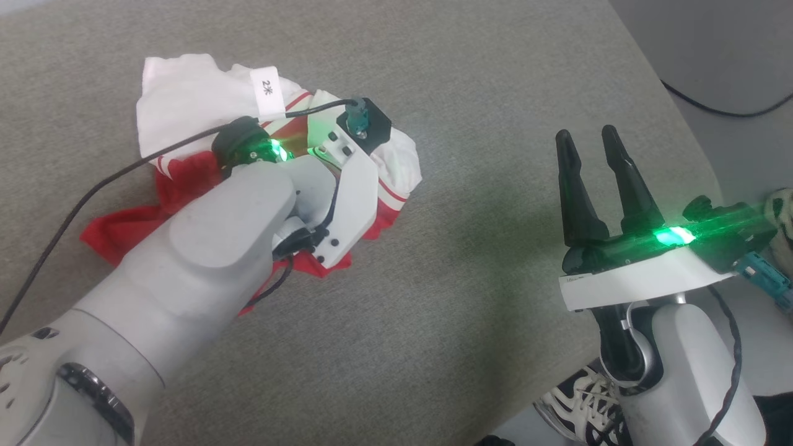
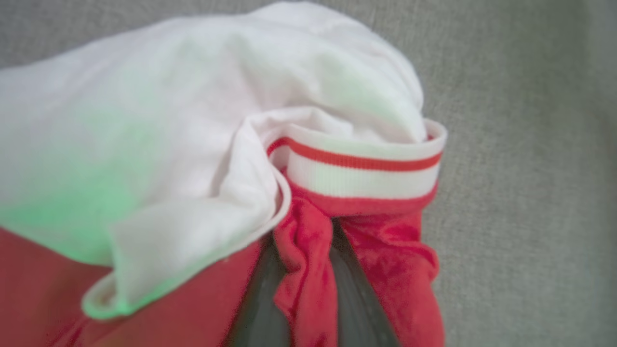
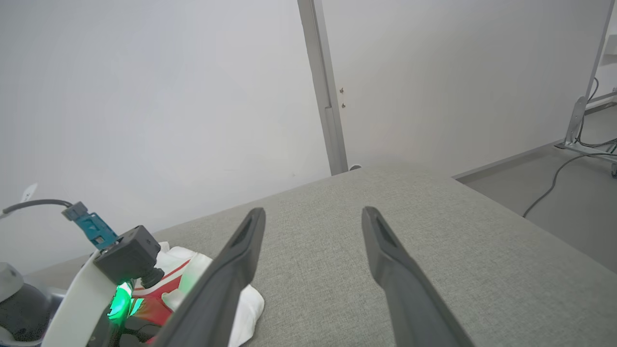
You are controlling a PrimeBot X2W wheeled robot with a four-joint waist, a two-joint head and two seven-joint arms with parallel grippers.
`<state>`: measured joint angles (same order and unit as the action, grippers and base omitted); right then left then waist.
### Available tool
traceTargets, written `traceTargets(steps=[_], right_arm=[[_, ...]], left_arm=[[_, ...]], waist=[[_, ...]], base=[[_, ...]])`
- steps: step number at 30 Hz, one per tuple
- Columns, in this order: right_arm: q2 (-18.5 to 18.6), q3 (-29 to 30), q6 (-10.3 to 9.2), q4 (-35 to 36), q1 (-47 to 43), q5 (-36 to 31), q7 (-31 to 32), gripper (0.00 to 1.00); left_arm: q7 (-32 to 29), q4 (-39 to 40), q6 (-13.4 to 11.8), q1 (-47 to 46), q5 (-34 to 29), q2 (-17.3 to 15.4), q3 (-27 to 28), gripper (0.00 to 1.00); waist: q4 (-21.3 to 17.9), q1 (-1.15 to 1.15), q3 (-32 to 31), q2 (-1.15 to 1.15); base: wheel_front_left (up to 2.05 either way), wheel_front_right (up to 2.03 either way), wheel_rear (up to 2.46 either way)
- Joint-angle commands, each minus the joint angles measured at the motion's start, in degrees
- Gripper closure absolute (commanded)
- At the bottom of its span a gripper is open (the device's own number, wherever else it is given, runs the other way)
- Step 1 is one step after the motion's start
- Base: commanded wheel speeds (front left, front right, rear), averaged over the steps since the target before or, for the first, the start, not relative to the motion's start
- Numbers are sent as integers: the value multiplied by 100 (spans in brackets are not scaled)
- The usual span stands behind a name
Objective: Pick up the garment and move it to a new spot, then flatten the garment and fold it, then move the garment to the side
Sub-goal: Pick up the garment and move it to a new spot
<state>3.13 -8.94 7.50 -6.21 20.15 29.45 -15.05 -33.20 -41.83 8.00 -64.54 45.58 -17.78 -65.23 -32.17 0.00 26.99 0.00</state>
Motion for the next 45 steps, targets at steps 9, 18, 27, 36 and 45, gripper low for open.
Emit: traceTargets(steps=[9, 18, 27, 36, 45], right_arm=[[20, 86, -1, -87, -112, -409, -14, 0], [500, 267, -1, -266, -379, -861, -14, 0], [832, 453, -2, -444, -795, -966, -14, 0], [1139, 713, -2, -616, -1302, -906, -15, 0], [1272, 967, -2, -627, -1834, -857, -14, 0]], left_arm=[[1284, -347, -105, 351, -37, -252, -398, 0], [2673, 191, -64, 577, 486, 292, -190, 0], [3798, 8, -94, 1587, 973, 146, 166, 0], [4699, -477, -176, 2894, 1594, 20, 720, 0], [4839, -8, -511, 3954, 1169, -360, 2051, 0]], waist=[[916, 0, -644, 0], [2003, 0, -1387, 0], [2749, 0, -1892, 0], [3424, 0, -2371, 0], [3733, 0, -2762, 0]], base=[[0, 0, 0], [0, 0, 0], [0, 0, 0], [0, 0, 0], [0, 0, 0]])
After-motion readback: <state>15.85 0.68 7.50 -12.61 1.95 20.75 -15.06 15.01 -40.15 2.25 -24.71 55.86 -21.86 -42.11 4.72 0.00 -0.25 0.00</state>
